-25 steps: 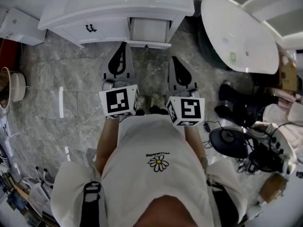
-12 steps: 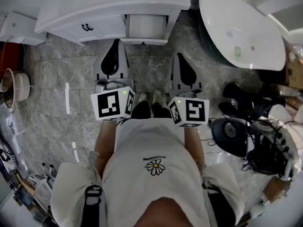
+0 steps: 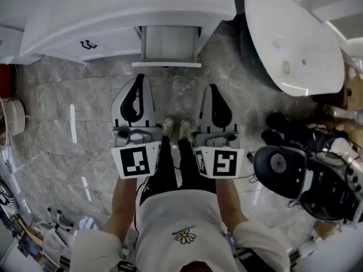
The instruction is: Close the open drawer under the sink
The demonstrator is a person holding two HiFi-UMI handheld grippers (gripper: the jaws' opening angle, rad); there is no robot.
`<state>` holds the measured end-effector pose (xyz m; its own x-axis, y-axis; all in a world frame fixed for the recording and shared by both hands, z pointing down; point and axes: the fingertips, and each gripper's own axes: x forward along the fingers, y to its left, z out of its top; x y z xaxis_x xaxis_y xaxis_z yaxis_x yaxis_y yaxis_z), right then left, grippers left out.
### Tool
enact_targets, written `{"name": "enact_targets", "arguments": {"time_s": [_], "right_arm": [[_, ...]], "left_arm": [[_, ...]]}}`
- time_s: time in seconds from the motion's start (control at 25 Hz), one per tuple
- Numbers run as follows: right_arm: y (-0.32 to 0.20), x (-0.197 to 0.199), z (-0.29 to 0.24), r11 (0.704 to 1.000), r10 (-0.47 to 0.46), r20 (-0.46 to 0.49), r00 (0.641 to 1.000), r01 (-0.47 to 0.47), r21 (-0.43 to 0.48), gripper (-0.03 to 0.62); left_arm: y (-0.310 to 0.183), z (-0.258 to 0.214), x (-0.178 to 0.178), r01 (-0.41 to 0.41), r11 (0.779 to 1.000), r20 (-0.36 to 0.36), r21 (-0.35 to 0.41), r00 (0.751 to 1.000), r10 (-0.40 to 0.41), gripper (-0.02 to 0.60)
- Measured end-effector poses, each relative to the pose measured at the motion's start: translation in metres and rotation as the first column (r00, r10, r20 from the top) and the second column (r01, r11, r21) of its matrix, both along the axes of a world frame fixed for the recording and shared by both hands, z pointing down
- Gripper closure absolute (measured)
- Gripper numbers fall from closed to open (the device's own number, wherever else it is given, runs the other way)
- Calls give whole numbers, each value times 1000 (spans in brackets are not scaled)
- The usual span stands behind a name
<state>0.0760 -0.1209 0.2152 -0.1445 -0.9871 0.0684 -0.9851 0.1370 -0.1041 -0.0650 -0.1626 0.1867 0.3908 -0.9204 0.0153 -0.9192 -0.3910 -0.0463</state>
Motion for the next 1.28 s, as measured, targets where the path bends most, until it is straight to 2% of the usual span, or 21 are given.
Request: {"name": "enact_targets", "arguments": {"time_s": [0.16, 0.32, 0.48, 0.8, 0.96, 1.12, 1.28], "right_arm": [[-23, -15, 48, 999, -27, -77, 997, 24, -41, 569], [-39, -29, 97, 997, -34, -79, 996, 28, -70, 569], [-37, -36, 136, 994, -33, -55, 998, 27, -107, 569], [-45, -43, 213, 986, -76, -89, 993, 61, -156, 569], [-48, -49, 240, 979, -89, -83, 993, 72, -188, 569], [-50, -61, 258, 965, -142, -91, 986, 117, -235, 569], [-49, -64, 263, 960, -147, -96, 985, 118, -254, 569]], "left_arm": [[-25, 53, -7, -6, 1000, -10, -24, 1000, 5, 561], [-39, 95, -24, 39, 999, -28, 19, 999, -39, 561], [-32, 147, -28, 45, 998, -18, -43, 999, -46, 561], [-37, 240, -34, 90, 990, -27, -107, 995, -93, 561], [-39, 265, -38, 115, 980, -55, -160, 991, -125, 561], [-38, 282, -38, 112, 975, -31, -193, 992, -120, 561], [-39, 292, -36, 89, 969, -28, -231, 995, -98, 561]]}}
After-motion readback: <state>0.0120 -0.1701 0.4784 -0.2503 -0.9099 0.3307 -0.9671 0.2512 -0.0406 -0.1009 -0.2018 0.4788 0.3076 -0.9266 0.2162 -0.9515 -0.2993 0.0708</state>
